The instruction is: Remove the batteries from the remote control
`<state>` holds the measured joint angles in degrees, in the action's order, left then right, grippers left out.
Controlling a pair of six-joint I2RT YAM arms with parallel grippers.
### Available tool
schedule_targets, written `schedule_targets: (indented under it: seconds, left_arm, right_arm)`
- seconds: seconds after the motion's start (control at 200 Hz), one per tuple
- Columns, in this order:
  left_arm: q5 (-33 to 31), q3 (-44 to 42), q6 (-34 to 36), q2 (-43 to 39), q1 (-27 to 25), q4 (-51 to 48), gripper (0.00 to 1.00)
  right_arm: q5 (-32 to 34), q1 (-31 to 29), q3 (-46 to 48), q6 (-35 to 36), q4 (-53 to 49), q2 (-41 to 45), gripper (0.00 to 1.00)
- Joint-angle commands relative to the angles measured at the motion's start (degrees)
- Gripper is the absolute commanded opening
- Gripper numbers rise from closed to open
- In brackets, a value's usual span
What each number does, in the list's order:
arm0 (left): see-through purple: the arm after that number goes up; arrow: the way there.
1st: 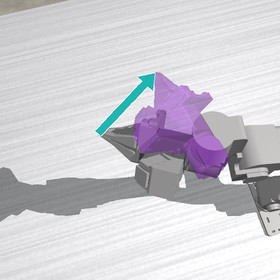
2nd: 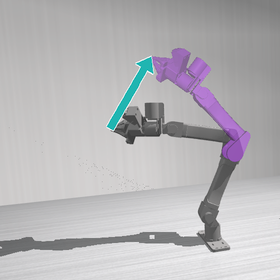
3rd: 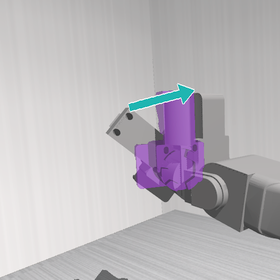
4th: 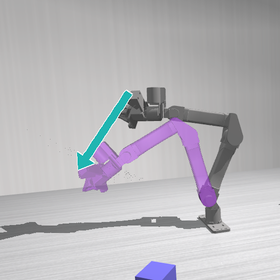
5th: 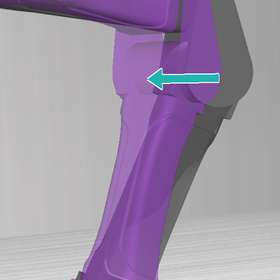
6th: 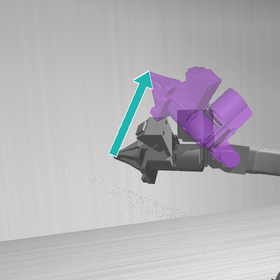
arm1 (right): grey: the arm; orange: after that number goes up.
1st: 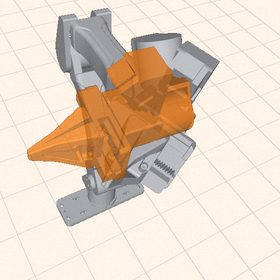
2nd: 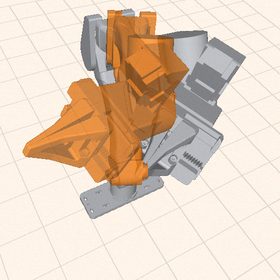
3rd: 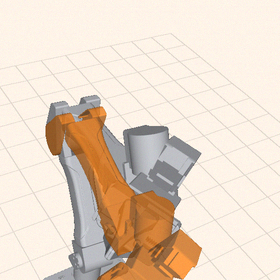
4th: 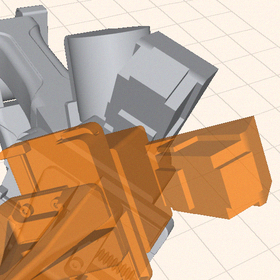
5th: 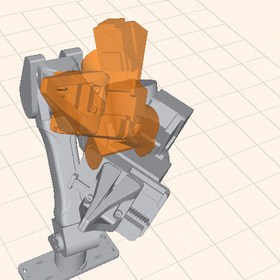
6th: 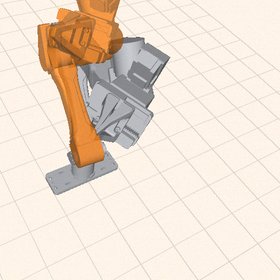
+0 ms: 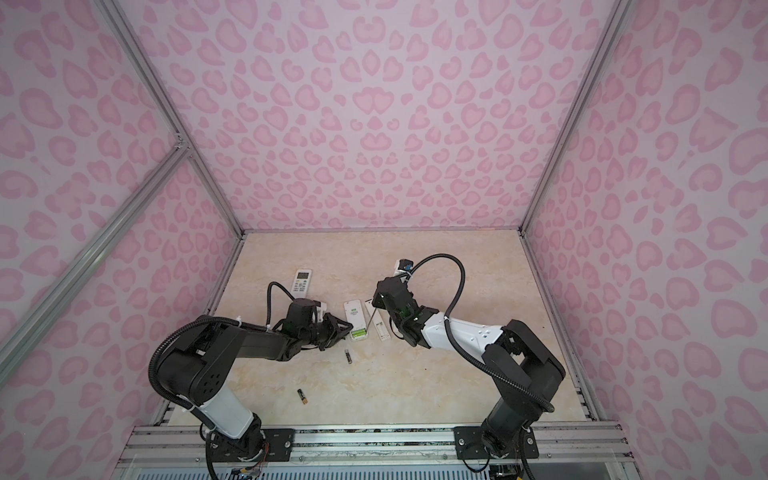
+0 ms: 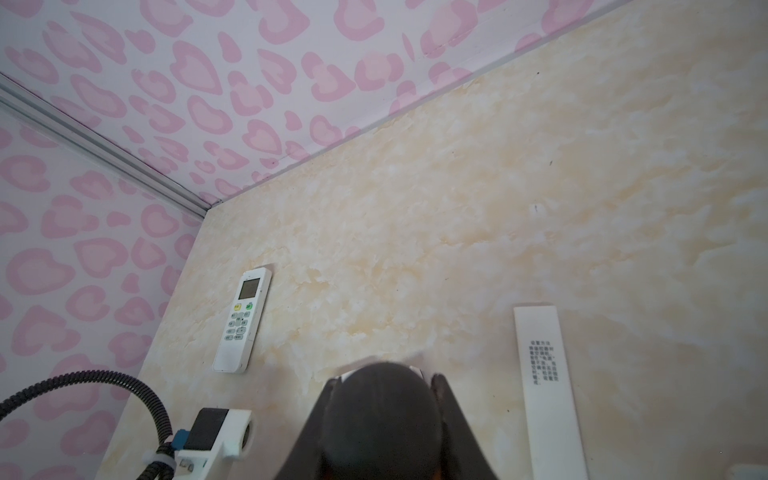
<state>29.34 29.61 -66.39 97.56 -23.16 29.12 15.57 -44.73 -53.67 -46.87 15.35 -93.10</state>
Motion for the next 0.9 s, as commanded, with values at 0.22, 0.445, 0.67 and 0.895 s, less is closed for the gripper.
schedule_targets:
  seconds: [0.22,0.445,0.67,0.895]
  left_arm:
    - [-1.2,-0.8,-0.3,0.6,-0.3,-12.2,0.25]
    - [-1.4,-0.9,-0.3,0.2,-0.3,-12.3,0.25]
    - [-1.3,-0.2,0.5,0.2,-0.3,-13.2,0.25]
    - [-1.5,-0.2,0.5,0.2,-0.3,-13.2,0.25]
  right_arm:
    - [-4.2,0.2,0.4,-5.3,5.9,0.2,0.0]
    - [-4.3,0.2,0.6,-5.3,5.7,0.3,0.0]
    - [-3.6,0.1,0.8,-4.7,5.2,1.3,0.0]
    - [-3.4,0.1,0.7,-4.2,4.8,1.7,0.0]
